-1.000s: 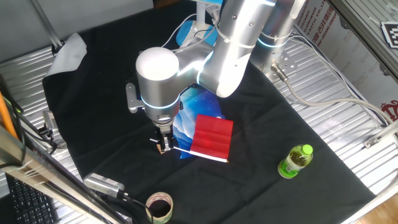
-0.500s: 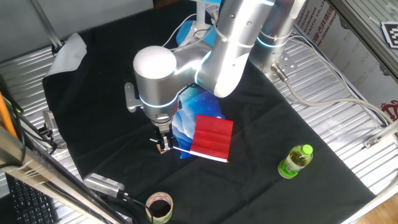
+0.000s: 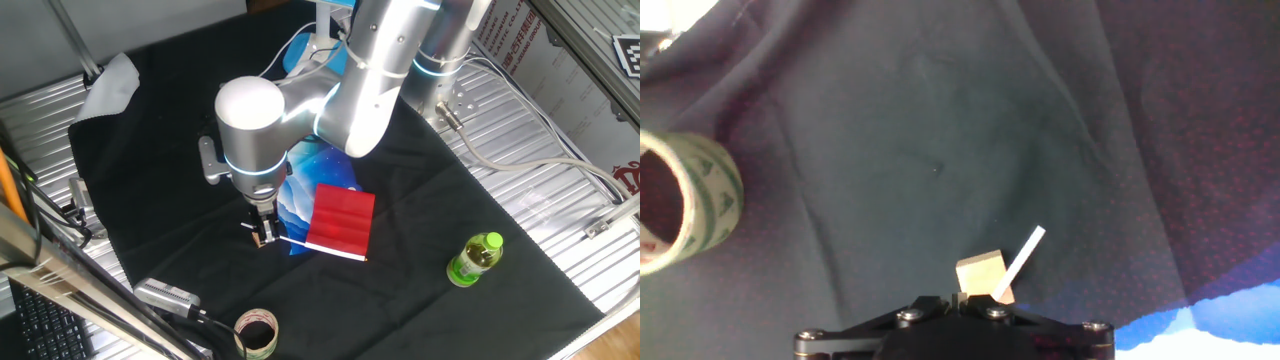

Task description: Wave the flag

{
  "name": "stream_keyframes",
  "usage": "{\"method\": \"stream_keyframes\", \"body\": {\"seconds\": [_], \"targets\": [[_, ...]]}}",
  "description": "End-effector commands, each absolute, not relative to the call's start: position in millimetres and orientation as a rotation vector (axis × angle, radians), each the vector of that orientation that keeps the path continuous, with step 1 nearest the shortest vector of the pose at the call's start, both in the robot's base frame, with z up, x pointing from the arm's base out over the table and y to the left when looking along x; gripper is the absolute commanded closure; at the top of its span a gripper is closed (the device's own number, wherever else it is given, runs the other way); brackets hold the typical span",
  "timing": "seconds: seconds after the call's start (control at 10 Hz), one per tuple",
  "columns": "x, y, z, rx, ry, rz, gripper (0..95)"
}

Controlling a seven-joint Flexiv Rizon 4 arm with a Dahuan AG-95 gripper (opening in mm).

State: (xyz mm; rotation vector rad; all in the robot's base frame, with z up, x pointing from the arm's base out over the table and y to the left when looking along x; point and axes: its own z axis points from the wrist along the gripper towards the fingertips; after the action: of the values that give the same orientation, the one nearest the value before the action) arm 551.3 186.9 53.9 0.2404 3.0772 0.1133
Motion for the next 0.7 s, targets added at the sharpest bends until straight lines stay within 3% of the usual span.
{"method": "stream_keyframes", "body": {"seconds": [0.1, 0.7], "targets": [[552.3, 187.2, 52.8, 0.191, 3.078, 0.107, 95.0], [552.3, 187.2, 52.8, 0.179, 3.075, 0.121, 95.0]]}}
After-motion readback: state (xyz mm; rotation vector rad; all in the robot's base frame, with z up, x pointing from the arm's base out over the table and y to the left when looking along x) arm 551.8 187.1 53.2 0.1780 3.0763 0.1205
